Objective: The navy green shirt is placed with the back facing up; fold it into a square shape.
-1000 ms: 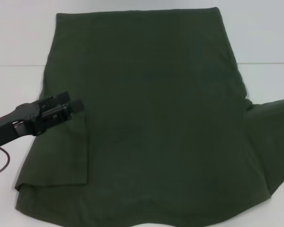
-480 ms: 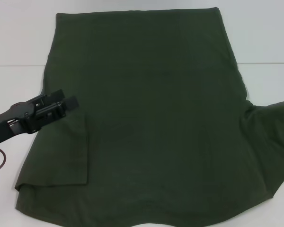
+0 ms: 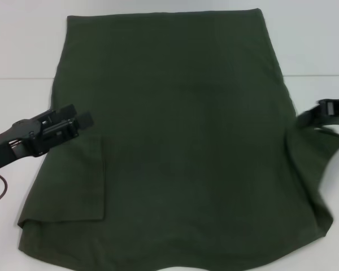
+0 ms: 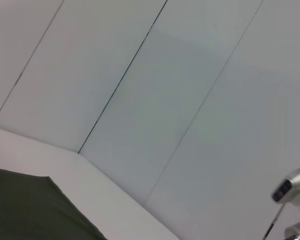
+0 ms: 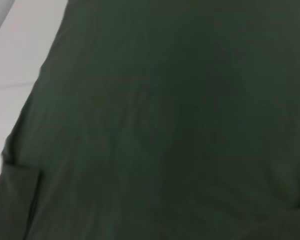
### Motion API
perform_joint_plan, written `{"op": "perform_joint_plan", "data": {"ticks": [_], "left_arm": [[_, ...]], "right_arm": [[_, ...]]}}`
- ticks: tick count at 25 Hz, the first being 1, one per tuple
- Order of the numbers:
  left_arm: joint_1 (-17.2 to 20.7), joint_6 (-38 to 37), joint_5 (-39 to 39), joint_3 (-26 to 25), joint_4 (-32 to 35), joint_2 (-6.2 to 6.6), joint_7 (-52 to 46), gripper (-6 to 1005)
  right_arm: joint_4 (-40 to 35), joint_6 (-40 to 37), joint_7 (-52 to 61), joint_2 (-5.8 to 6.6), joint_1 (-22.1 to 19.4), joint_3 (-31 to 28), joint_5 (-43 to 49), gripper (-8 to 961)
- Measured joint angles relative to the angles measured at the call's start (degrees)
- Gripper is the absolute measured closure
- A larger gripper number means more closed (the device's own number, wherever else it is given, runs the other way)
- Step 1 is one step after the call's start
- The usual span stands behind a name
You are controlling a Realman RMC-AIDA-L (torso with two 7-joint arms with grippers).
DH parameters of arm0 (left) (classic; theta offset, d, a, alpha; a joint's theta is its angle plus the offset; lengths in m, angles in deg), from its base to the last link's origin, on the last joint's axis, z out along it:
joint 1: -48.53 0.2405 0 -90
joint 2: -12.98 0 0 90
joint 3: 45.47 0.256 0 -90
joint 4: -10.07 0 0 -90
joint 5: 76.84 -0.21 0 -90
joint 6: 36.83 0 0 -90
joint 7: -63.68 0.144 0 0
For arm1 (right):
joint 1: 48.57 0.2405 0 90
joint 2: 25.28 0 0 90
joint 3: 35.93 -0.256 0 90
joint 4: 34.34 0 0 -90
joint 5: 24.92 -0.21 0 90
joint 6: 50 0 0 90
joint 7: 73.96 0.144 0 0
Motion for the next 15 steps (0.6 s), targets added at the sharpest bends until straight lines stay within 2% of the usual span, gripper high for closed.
{"op": "perform_joint_plan", "data": {"ticks": [7, 10, 15], "left_arm": [[0.3, -0.01, 1.27, 0.02, -0.63, 0.0, 0.31, 203], [0.39, 0.06, 1.47, -0.27, -0.63, 0.0, 0.38, 203], [0.49, 0.08, 1.52, -1.56, -0.69, 0.0, 0.71, 203]], "right_arm": [[10.34, 8.16, -0.12, -0.55, 6.44, 8.44, 0.21, 866], [10.73, 9.86, -0.36, -0.99, 7.22, 11.24, 0.25, 861], [11.23, 11.77, -1.76, -1.12, 7.34, 11.06, -2.62, 853]]}}
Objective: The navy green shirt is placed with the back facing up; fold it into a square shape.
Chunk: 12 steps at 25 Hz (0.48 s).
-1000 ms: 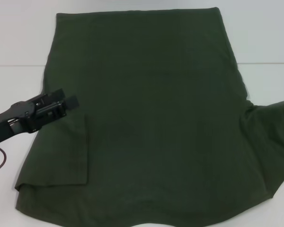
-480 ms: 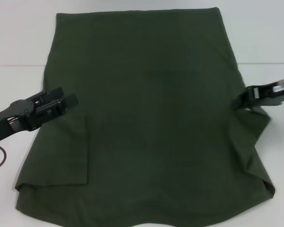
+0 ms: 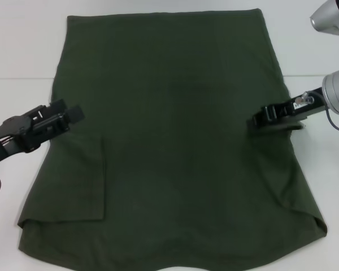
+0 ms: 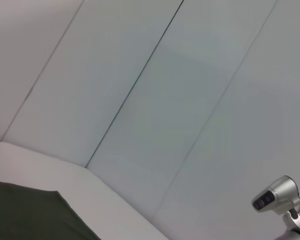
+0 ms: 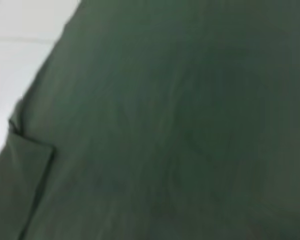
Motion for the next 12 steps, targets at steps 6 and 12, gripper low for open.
{"op": "perform_joint_plan", "data": {"ticks": [6, 12], "left_arm": [[0.12, -0.05, 0.03, -1.58, -0.09, 0.0, 0.24, 204], [0.18, -0.54, -2.04, -3.8, 0.85, 1.41, -9.34, 204]], "right_arm": [[3.26, -0.22, -0.81, 0.8, -0.65, -0.54, -9.46, 742], [3.18, -6.69, -2.73, 3.99, -2.54, -3.55, -16.84, 487]]}}
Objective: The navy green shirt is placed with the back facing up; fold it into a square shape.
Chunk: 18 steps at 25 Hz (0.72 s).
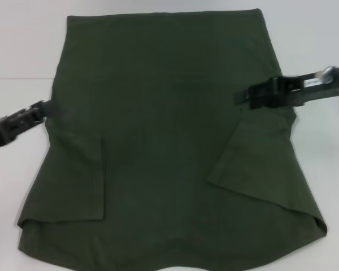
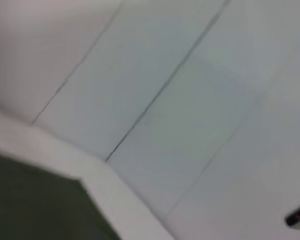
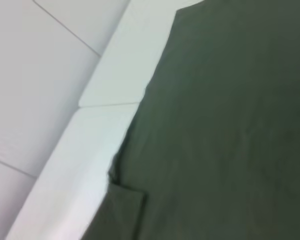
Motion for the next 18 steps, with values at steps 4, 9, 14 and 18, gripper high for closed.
{"op": "perform_joint_plan", "data": {"ticks": [4, 9, 14, 18], "left_arm": [[0.05, -3.79, -10.87, -3.01, 4.31, 2.52, -19.05, 204], [-0.86, -11.77, -29.21, -9.07, 8.71, 4.71, -30.16, 204], [-0.77, -10.95, -38.77, -9.84, 9.62, 4.46, -32.25, 204], [-0.66, -8.41, -40.34, -9.48, 9.16, 4.03, -33.24, 205]], "right_arm": [[-2.33, -2.33, 0.37, 2.21, -1.09, 0.03, 2.82, 384], [-4.54, -1.92, 0.58, 2.72, -1.51, -1.49, 6.56, 376], [-4.98, -1.68, 0.49, 2.69, -1.41, -2.07, 7.44, 376], [-5.02, -1.65, 0.38, 2.67, -1.5, -2.1, 7.47, 376]]}}
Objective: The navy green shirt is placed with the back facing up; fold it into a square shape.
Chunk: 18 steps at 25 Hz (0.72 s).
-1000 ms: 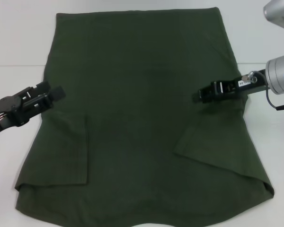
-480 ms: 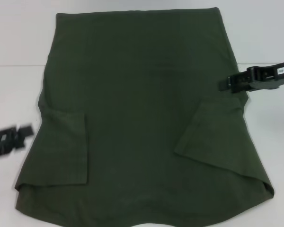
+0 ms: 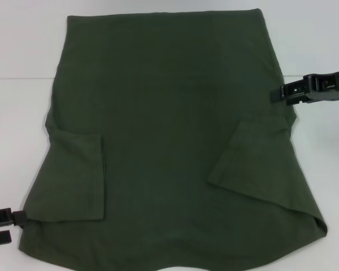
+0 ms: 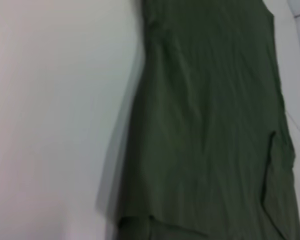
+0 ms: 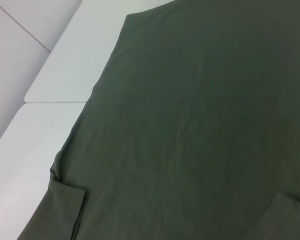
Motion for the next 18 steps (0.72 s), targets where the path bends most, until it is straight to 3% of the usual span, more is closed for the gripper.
{"op": "perform_joint_plan", "data": {"ticks": [9, 18], "left_arm": [[-0.42, 8.18, -2.81, 1.07, -5.41, -0.01, -3.11, 205], [-1.3, 10.53, -2.97, 1.55, -7.45, -0.34, -3.99, 205]], "right_arm": [[0.01, 0.13, -0.18, -0.19, -0.58, -0.21, 0.01, 376], [-0.08, 0.16, -0.51, -0.24, -1.23, -0.24, -0.03, 376]]}}
